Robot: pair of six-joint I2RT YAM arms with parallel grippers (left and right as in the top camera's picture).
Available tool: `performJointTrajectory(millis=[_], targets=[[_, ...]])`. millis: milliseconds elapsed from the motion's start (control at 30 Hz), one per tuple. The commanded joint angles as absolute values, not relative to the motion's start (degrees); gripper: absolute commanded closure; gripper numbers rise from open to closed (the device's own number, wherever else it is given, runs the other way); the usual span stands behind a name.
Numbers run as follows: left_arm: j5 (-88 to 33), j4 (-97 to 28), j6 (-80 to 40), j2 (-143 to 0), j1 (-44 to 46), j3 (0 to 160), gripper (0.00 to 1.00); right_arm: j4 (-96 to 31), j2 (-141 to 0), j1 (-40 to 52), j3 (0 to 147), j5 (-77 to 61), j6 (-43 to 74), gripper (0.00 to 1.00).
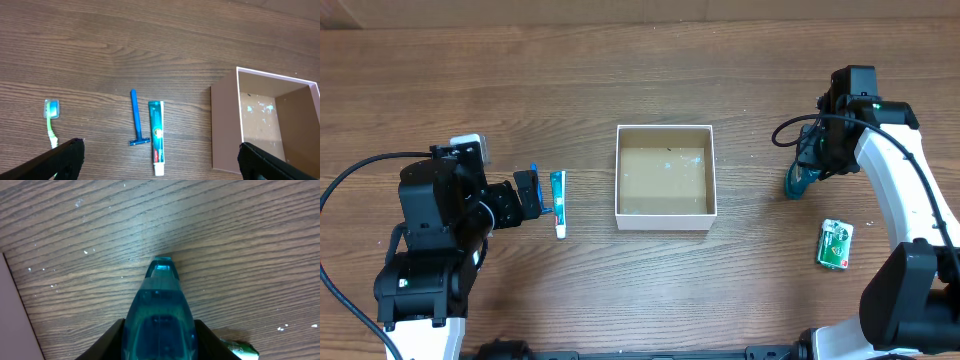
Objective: Pack container
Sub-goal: 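Grasp the Listerine bottle by its neck with the right gripper, then carry the bottle into the box's back-right corner and release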
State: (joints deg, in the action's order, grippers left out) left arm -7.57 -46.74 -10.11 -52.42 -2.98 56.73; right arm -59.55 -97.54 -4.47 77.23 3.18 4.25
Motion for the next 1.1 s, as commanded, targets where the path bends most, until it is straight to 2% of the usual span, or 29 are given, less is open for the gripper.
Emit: performJointTrajectory(millis=[0, 67, 200, 333, 500, 633, 833, 1067], targets=[[-8.4, -46.5, -8.8, -52.4, -2.6, 58.5, 0.00, -59.3, -97.4, -4.6, 77.7, 3.3, 4.5, 0.89], [-8.4, -46.5, -8.7, -52.4, -2.6, 58.5, 0.00, -60.1, -95.7, -4.6, 78.9, 2.9, 4.7, 0.96], [-8.4, -46.5, -7.0, -52.4, -2.6, 58.5, 0.00, -67.6, -87.8, -2.7, 86.3, 0.1, 4.7, 0.96], [-6.5, -46.7, -7.0, -52.4, -2.6, 58.5, 0.00, -72.9, -81.6, 10.8, 96.8, 0.2, 6.3, 0.96], [-3.8, -49.2, -7.1, -52.4, -2.6, 58.5, 0.00, -68.4, -85.3, 25.8, 99.0, 3.2, 11.3, 0.96], [-3.8, -50.5, -7.0, -52.4, -2.6, 58.5, 0.00, -68.2, -94.3, 26.8, 98.6, 2.9, 16.6, 0.96], [-3.8, -50.8, -7.0, -52.4, -2.6, 58.5, 0.00, -66.0, -106.6, 26.8, 98.6, 3.0, 17.3, 0.96], [-3.8, -50.8, -7.0, -52.4, -2.6, 58.5, 0.00, -62.8, -107.8, 26.8, 98.6, 5.1, 17.6, 0.96]])
